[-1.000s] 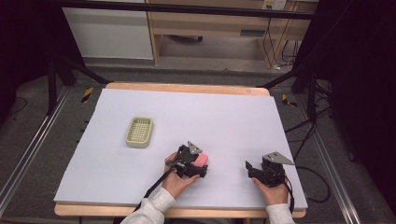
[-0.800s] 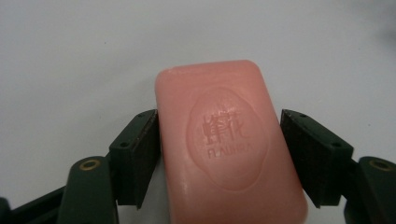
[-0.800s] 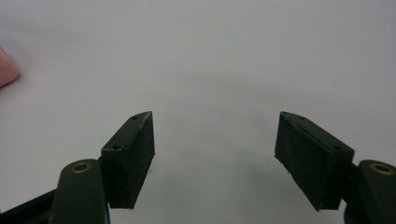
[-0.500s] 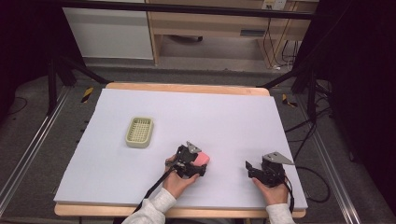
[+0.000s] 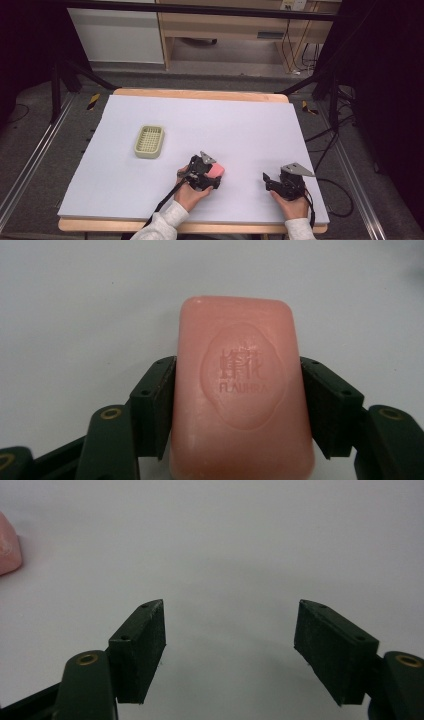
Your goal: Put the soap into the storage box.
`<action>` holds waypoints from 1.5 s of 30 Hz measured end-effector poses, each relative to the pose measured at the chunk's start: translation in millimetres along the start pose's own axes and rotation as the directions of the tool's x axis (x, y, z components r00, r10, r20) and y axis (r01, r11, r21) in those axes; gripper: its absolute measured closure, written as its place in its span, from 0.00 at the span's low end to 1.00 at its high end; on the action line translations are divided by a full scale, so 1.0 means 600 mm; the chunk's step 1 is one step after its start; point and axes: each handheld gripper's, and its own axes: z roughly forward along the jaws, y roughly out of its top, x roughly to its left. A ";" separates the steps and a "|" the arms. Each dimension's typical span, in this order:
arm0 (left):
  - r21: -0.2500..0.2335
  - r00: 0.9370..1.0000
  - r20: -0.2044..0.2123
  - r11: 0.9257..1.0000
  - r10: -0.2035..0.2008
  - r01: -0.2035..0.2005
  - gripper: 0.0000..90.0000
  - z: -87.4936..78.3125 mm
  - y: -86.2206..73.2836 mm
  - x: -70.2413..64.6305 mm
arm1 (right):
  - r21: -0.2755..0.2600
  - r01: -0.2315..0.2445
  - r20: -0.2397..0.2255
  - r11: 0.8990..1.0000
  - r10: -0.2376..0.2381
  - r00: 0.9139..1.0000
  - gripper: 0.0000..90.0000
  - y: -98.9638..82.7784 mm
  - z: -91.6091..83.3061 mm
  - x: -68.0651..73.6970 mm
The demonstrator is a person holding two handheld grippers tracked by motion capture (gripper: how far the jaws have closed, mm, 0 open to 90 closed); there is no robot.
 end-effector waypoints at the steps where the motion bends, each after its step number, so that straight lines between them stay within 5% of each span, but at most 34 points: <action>1: 0.004 1.000 -0.003 1.000 0.007 -0.007 0.40 0.000 0.000 0.000 | -0.001 0.003 0.002 1.000 -0.003 1.000 0.32 0.000 0.001 0.000; 20: 0.017 1.000 -0.006 1.000 0.024 -0.024 0.41 -0.002 0.003 -0.001 | 0.003 -0.002 -0.004 1.000 0.002 1.000 0.32 0.000 0.001 0.000; 45: -0.060 1.000 0.008 0.998 -0.020 0.020 0.41 -0.093 0.008 0.058 | -0.002 -0.004 -0.001 1.000 0.004 1.000 0.32 0.000 0.000 -0.001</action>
